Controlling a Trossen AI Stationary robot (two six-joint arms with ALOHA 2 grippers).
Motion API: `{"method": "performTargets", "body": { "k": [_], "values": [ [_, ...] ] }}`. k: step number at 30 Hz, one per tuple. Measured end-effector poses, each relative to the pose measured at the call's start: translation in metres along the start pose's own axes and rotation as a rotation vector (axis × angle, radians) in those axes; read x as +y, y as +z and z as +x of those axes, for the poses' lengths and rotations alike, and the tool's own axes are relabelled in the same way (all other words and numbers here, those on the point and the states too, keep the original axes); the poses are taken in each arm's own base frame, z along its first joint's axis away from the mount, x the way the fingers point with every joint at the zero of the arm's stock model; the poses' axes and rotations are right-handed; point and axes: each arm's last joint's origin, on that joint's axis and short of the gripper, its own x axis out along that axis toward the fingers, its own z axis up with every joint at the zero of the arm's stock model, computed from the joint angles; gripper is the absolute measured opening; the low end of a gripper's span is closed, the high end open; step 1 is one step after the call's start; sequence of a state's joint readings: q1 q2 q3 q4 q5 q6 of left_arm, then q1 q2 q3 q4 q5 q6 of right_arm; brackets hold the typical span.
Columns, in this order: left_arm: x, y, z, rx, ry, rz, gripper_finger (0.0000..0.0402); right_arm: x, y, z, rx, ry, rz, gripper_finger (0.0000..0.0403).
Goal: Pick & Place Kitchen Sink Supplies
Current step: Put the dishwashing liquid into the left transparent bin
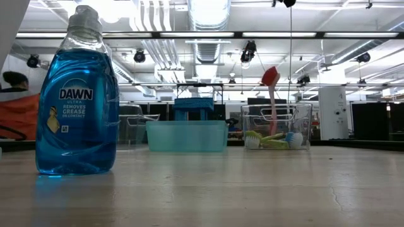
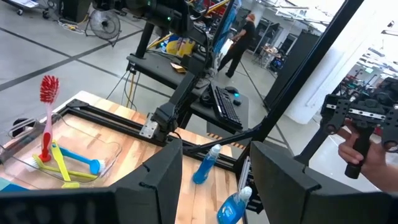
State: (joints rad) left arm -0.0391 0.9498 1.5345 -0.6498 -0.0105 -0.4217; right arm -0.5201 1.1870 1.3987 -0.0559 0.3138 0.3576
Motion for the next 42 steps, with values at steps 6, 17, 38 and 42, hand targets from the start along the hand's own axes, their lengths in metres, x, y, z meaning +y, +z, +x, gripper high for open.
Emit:
{"method": "performTargets", "body": {
  "k": [6, 17, 38, 42],
  "values": [
    [-0.001, 0.0, 0.001, 0.009, -0.018, 0.006, 0.0181, 0.014, -0.003, -0.004, 0.05, 0.164, -0.041, 0.0308],
    [-0.001, 0.0, 0.001, 0.01, -0.019, 0.003, 0.0181, 0.045, -0.012, -0.018, 0.128, 0.405, 0.034, 0.0295],
    [0.0, -0.003, 0.016, 0.049, -0.034, -0.063, 0.0181, 0.094, -0.03, -0.053, 0.346, 0.726, 0.231, 0.0266],
    [0.0, -0.004, 0.016, 0.052, -0.033, -0.121, 0.0181, 0.102, -0.033, -0.062, 0.374, 0.784, 0.223, 0.0265]
  ]
}}
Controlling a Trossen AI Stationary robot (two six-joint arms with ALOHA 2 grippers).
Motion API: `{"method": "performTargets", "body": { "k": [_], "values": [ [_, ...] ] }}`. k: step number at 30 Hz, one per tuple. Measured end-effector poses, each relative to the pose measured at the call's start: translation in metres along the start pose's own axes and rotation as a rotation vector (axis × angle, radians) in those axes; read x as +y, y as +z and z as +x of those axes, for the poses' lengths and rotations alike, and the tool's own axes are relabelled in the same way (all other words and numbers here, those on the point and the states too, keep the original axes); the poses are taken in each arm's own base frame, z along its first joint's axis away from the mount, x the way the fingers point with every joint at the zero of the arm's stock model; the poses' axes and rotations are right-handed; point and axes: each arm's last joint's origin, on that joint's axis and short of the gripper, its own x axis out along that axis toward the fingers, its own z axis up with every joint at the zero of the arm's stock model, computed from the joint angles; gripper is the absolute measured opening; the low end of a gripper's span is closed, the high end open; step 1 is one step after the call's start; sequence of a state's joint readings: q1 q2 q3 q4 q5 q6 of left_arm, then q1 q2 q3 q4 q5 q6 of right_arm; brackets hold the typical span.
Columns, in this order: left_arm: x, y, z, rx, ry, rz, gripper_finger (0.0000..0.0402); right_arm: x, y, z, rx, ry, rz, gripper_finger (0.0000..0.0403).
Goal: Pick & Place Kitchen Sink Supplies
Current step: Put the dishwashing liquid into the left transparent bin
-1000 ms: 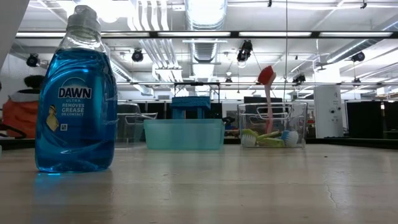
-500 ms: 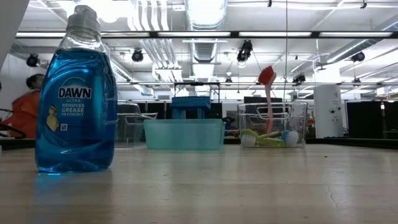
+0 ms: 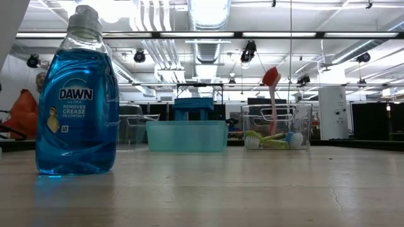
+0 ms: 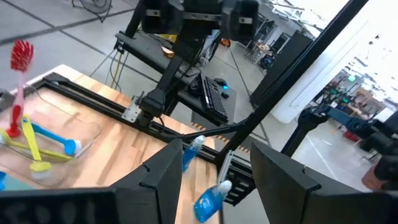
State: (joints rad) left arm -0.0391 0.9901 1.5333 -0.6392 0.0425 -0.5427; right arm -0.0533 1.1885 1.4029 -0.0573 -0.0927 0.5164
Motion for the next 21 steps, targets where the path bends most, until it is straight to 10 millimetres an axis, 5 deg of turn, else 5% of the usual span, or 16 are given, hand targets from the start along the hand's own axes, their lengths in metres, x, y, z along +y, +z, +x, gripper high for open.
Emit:
{"method": "performTargets", "body": {
  "k": [21],
  "values": [
    [0.001, -0.002, 0.009, 0.018, 0.012, -0.213, 0.0181, 0.004, -0.05, -0.013, 0.463, -0.148, 0.148, 0.0238]
  ]
}}
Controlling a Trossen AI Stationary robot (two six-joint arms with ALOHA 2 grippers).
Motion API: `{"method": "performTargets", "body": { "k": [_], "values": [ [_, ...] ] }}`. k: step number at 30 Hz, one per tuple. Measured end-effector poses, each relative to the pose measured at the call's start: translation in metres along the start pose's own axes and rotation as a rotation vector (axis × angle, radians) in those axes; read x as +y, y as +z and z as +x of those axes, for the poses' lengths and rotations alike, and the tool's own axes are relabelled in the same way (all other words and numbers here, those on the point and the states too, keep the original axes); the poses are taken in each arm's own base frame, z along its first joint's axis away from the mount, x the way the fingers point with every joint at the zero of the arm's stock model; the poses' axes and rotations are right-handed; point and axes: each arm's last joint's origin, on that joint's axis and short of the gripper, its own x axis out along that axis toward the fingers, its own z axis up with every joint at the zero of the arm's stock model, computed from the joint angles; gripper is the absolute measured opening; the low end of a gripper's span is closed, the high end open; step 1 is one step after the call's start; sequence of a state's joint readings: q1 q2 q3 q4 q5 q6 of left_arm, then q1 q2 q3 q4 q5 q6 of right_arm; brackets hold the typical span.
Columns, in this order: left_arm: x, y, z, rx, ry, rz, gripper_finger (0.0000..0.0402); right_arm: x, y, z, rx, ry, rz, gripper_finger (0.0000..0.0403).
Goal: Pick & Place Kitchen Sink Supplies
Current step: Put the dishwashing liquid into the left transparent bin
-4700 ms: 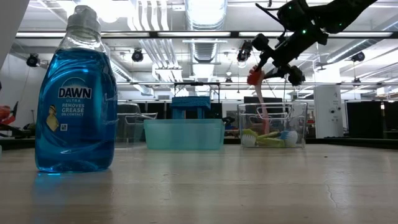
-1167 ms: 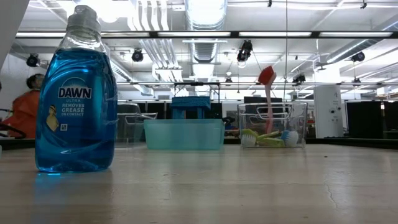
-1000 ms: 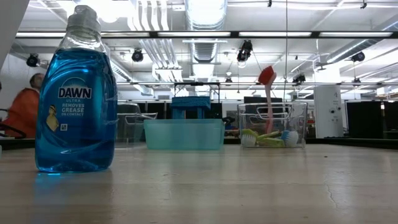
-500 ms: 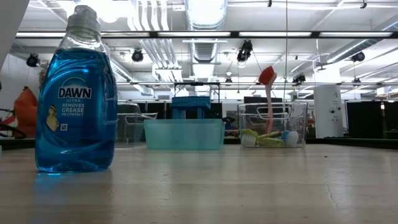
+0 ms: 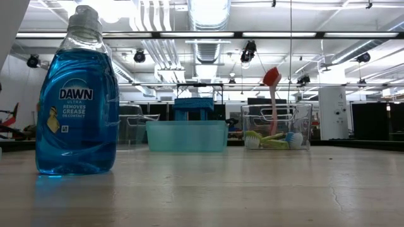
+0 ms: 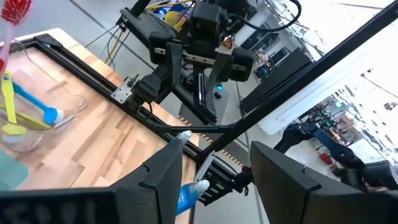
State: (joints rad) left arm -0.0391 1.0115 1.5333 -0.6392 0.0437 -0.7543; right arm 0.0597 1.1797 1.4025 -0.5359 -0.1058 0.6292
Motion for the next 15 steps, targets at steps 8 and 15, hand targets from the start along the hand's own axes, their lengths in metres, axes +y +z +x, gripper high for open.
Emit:
{"method": "performTargets", "body": {
  "k": [8, 15],
  "values": [
    [0.007, -0.01, 0.011, 0.156, 0.019, -0.029, 0.0181, -0.006, -0.017, 0.003, 0.131, -0.075, 0.106, 0.0235],
    [0.019, -0.026, 0.032, 0.348, 0.085, 0.067, 0.0181, -0.013, -0.025, 0.008, 0.146, -0.12, 0.109, 0.0233]
  ]
}}
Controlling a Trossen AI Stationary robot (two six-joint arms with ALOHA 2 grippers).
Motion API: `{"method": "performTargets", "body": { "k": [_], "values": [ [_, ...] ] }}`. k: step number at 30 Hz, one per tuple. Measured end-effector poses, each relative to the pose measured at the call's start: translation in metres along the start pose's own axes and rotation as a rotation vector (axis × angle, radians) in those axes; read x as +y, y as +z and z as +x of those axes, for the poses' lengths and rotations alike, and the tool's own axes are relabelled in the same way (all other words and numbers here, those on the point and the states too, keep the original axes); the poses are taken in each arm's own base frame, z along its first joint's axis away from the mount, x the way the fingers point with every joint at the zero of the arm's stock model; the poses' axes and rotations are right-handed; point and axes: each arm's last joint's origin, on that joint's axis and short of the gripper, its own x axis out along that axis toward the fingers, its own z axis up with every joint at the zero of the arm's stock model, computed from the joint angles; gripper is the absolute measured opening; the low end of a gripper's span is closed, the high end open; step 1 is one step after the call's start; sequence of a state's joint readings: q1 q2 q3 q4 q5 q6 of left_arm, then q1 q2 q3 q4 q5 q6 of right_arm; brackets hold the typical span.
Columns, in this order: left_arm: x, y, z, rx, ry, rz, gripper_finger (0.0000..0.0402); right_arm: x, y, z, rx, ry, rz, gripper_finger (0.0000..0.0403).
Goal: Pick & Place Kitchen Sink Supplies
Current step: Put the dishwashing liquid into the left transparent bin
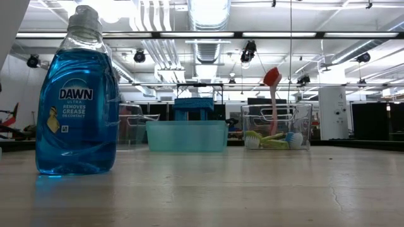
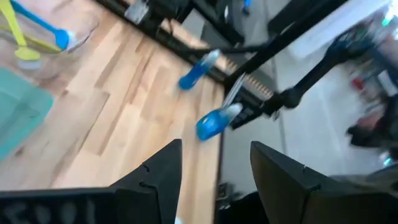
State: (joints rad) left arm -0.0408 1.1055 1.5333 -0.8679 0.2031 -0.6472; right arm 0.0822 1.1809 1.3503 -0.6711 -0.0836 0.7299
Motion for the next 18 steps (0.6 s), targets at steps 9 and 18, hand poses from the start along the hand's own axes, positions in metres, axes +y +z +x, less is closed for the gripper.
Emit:
{"method": "performTargets", "body": {
  "k": [9, 18],
  "values": [
    [0.004, -0.007, 0.055, 0.223, 0.005, -0.087, 0.0181, -0.013, -0.01, 0.012, -0.003, -0.093, 0.007, 0.023],
    [-0.002, -0.033, 0.096, 0.414, 0.105, -0.067, 0.0208, -0.014, -0.01, 0.013, -0.018, -0.115, 0.005, 0.0227]
  ]
}}
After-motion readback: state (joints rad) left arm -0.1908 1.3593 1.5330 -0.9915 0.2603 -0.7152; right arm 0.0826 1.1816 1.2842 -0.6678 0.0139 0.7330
